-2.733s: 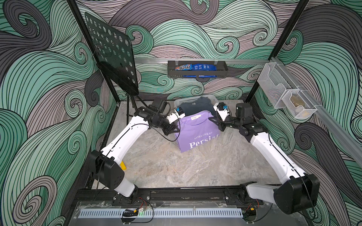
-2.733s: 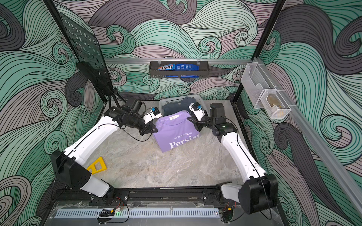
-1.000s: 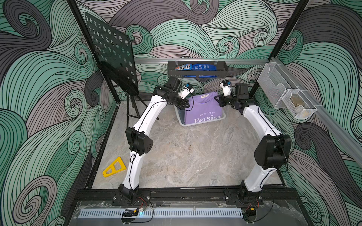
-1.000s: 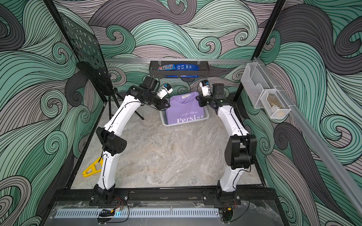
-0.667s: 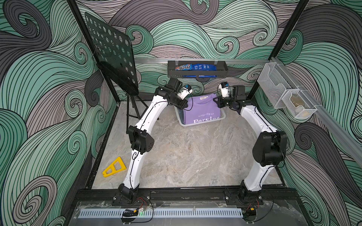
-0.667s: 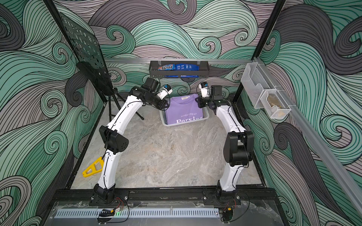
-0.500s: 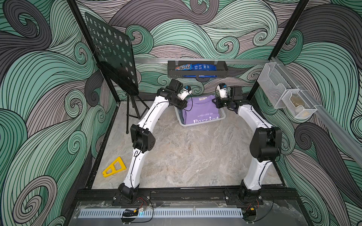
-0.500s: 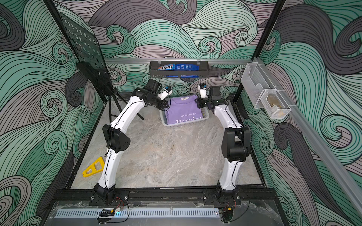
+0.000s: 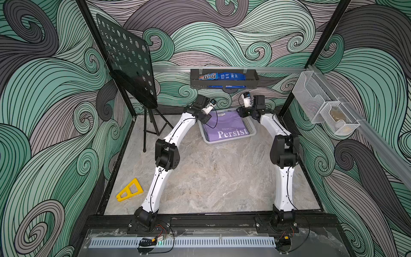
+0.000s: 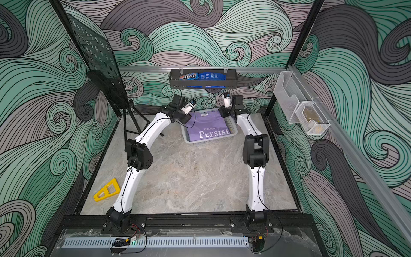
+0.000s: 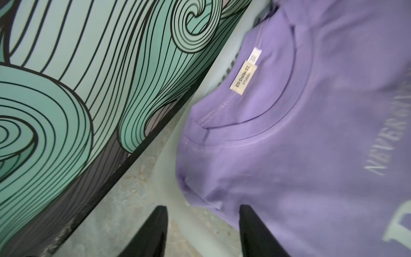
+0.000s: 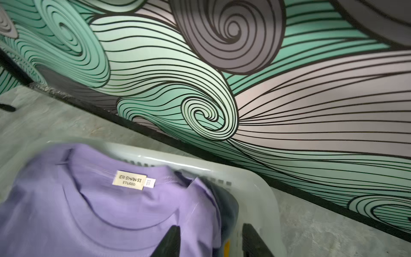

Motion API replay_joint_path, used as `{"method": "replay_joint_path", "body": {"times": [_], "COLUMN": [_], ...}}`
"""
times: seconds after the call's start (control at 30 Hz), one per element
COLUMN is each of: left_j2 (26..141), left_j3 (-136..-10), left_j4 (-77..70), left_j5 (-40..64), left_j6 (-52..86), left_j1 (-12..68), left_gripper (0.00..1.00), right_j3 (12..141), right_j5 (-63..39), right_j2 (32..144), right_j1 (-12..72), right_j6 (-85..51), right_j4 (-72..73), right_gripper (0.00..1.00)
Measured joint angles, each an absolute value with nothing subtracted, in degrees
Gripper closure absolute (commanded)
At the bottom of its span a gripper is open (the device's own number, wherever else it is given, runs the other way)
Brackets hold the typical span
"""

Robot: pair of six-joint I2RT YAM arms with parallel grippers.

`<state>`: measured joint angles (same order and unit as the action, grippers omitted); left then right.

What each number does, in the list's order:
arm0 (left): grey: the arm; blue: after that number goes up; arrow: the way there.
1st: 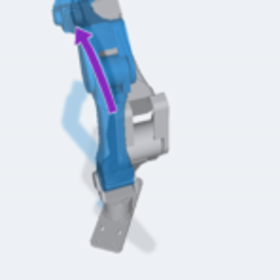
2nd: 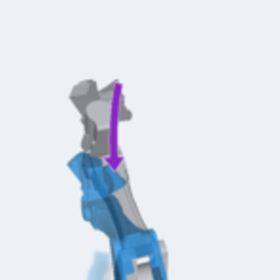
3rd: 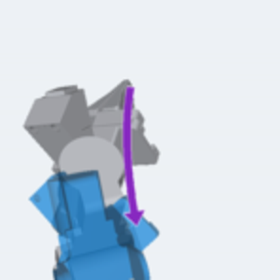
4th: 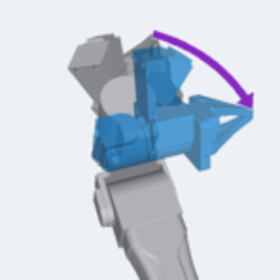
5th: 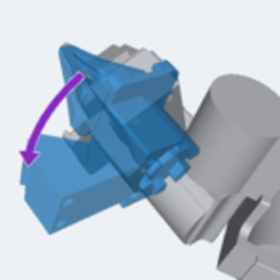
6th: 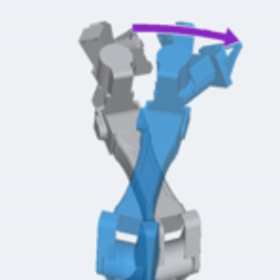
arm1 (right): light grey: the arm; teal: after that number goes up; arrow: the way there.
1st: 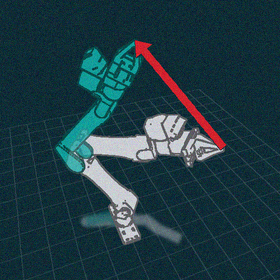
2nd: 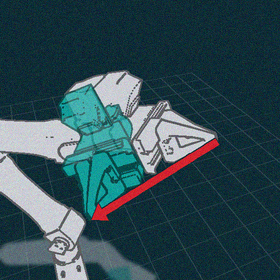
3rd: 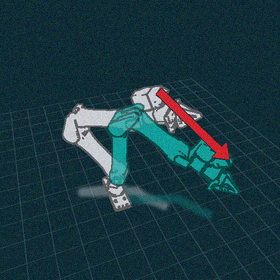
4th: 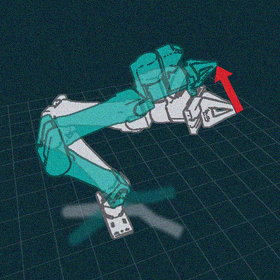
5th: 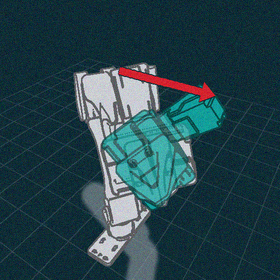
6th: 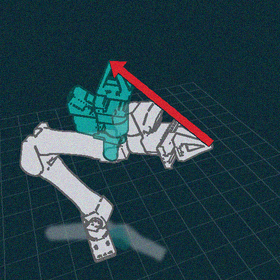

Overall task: Put the folded t-shirts into the basket
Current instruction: Place the T-shirt in the bin.

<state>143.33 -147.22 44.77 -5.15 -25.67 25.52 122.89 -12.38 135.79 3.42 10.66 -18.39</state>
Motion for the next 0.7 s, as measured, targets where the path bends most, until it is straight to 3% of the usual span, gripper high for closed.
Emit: {"method": "replay_joint_path", "body": {"times": [0.13, 0.3, 0.57, 0.7], "left_j2": [143.3, 139.1, 122.1, 108.5], "left_j3": [-147.2, -142.3, -126.5, -111.5], "left_j4": [44.8, 45.9, 54.2, 55.8], "left_j5": [-8.4, -9.5, -7.0, -5.2], "left_j6": [-27.6, -27.7, -24.8, -24.6], "left_j1": [25.8, 26.6, 27.1, 27.0], "left_gripper": [0.29, 0.26, 0.24, 0.22], "right_j3": [123.6, 114.0, 99.2, 94.8], "right_j5": [-11.2, -12.8, -13.5, -13.0], "right_j2": [136.2, 128.4, 115.2, 111.7], "right_j1": [3.4, 3.7, 8.3, 9.3], "right_j6": [12.8, 15.3, 19.5, 21.5], "right_j4": [-20.9, -20.7, -18.2, -19.3], "right_gripper": [0.40, 0.40, 0.37, 0.22]}}
